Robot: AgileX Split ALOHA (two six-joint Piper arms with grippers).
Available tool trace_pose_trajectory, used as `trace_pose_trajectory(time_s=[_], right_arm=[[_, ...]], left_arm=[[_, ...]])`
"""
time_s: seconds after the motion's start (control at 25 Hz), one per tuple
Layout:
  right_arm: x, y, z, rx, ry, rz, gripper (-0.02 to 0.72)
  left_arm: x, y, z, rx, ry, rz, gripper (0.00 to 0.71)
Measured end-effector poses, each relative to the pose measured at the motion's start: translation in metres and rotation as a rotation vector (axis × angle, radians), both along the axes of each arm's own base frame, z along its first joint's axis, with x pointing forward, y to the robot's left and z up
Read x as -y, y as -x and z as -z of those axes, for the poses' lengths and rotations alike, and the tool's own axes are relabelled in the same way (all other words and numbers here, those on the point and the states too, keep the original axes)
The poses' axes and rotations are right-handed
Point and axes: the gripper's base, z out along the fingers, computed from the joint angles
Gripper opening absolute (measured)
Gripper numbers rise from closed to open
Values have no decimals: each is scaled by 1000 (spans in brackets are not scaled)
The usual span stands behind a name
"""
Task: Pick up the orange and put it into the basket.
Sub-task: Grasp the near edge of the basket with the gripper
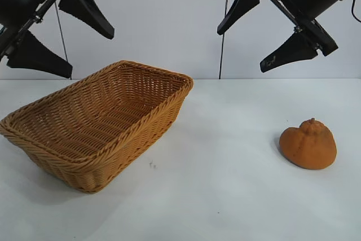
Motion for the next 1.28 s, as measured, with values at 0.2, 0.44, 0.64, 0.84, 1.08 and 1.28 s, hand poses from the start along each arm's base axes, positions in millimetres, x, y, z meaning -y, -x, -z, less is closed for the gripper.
trace_pose_trajectory(time_s=[0.2,0.44,0.64,0.84,1.08,1.28], right_arm=[[0,-1,0,6,1,4,596],[0,-1,0,7,1,6,596],[0,-1,0,8,1,7,596],[0,-1,0,9,1,7,596],[0,-1,0,9,1,7,596],[0,-1,0,9,1,7,596]], left_arm=[[-20,9,-2,-69,-128,-55,591],[-34,32,-27,-147,-217,-257,591],[-35,53,-19,-241,-229,-438,591],[-38,62,6,-325,-192,-593,589],[-38,62,11,-327,-169,-622,569],[-23,62,9,-299,-134,-604,559]])
